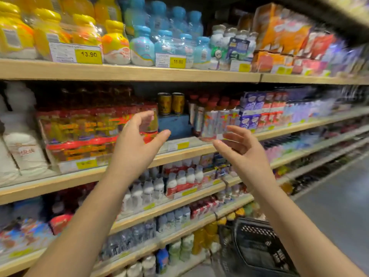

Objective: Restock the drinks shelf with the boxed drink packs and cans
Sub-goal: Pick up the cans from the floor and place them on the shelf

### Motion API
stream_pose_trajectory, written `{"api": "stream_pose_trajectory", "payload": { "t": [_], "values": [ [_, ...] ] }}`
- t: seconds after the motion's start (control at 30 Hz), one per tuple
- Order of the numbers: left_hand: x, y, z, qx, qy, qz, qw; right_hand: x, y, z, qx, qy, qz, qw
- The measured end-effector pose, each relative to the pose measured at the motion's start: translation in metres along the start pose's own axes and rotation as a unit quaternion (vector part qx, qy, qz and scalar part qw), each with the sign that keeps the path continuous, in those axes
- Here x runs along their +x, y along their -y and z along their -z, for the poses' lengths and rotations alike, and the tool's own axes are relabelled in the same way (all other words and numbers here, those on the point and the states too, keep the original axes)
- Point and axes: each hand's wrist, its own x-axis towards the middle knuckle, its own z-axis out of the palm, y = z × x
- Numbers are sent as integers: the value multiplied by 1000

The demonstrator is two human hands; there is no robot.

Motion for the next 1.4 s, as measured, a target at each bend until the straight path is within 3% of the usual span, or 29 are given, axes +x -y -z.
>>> {"api": "stream_pose_trajectory", "payload": {
  "t": [0.33, 0.77, 1.1, 1.4],
  "values": [
    [-56, -52, -86, -43, 111, 4, 993, -60, -30, 107, 9, -87, -52, 995],
    [-124, -69, -216, -58, 190, 53, 979, -98, -119, 209, 27, -68, -110, 991],
    [-182, 29, -265, -56, 243, 167, 954, -135, -226, 191, 28, -26, -197, 980],
    [-300, 228, -336, -8, 313, 272, 910, -225, -424, 126, -9, 11, -304, 953]
  ]
}}
